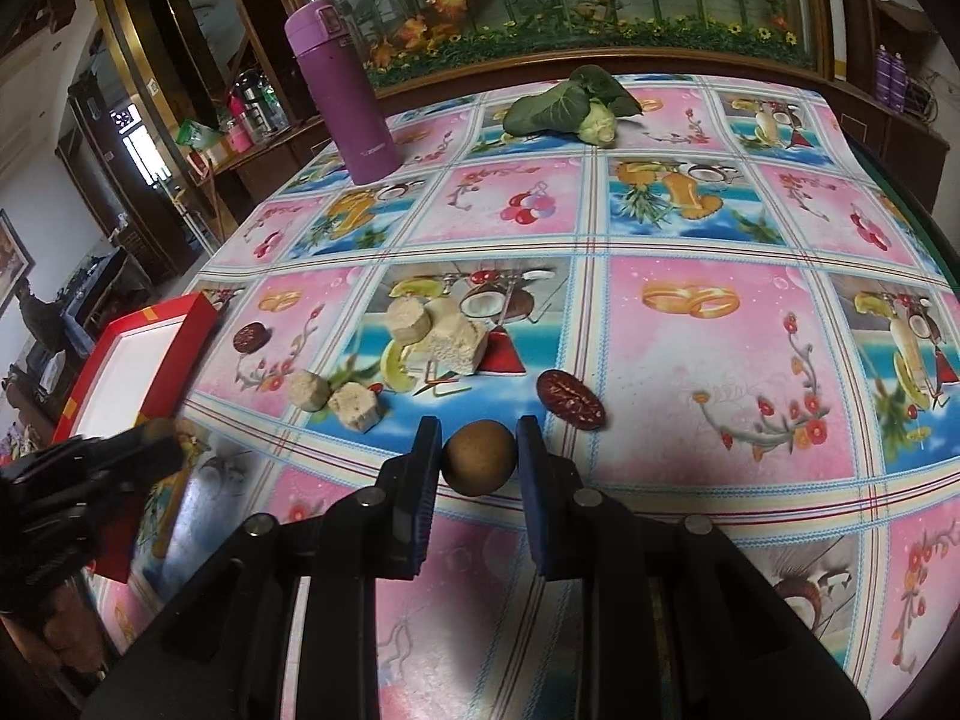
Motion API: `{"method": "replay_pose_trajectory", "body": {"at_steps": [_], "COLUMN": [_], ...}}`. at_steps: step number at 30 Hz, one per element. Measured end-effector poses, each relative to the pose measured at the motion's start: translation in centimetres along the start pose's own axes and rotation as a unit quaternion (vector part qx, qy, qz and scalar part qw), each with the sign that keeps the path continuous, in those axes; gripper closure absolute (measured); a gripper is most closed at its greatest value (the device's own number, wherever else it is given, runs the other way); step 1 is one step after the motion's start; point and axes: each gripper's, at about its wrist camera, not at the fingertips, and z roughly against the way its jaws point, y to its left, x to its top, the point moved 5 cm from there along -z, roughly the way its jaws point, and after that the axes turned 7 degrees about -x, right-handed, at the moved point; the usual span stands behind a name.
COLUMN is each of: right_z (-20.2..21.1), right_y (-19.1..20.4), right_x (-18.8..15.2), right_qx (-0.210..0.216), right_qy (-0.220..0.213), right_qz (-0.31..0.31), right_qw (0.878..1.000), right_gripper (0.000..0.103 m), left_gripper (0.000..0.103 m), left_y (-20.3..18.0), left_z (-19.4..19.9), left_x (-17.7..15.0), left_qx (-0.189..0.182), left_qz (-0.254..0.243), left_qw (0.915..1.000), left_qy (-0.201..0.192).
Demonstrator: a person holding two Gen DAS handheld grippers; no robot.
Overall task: Organize fruits
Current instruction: 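Grasp a brown kiwi with the right tool while the left tool grasps a small brown fruit, then carry the kiwi and brown fruit over the red-rimmed tray and open both tools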
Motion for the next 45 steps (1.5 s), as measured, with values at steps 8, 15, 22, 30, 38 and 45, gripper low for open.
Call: {"method": "replay_pose_trajectory", "body": {"at_steps": [8, 15, 22, 30, 38, 45], "right_z": [-0.3, -0.3, -1.3, -2.1, -4.8, -5.8], "right_y": [1.1, 5.0, 14.0, 24.5, 30.2, 31.0], "right_x": [-0.2, 0.0, 0.3, 0.5, -0.8, -1.6], "right_qx": [-0.009, 0.036, 0.109, 0.161, 0.155, 0.145], "right_qy": [-0.007, -0.01, 0.005, 0.014, 0.058, 0.074], "right_qz": [0.002, -0.003, 0.02, 0.076, 0.126, 0.142], "right_qw": [1.0, 0.999, 0.994, 0.984, 0.978, 0.976], "right_gripper": [0.076, 0.076, 0.075, 0.075, 0.075, 0.075], "left_gripper": [0.081, 0.081, 0.081, 0.081, 0.081, 0.081], "left_y": [3.6, 8.0, 12.6, 17.9, 22.0, 22.5], "left_z": [4.5, 7.4, 9.3, 9.9, 9.7, 7.8], "left_x": [-0.6, -1.3, -1.8, -3.1, -4.4, -4.4], "left_qx": [0.029, 0.061, 0.1, 0.132, 0.149, 0.15], "left_qz": [0.021, 0.055, 0.084, 0.13, 0.163, 0.152], "left_qw": [0.9986, 0.9945, 0.9885, 0.9796, 0.9732, 0.9762], "left_qy": [-0.039, -0.065, -0.077, -0.077, -0.065, -0.037]}}
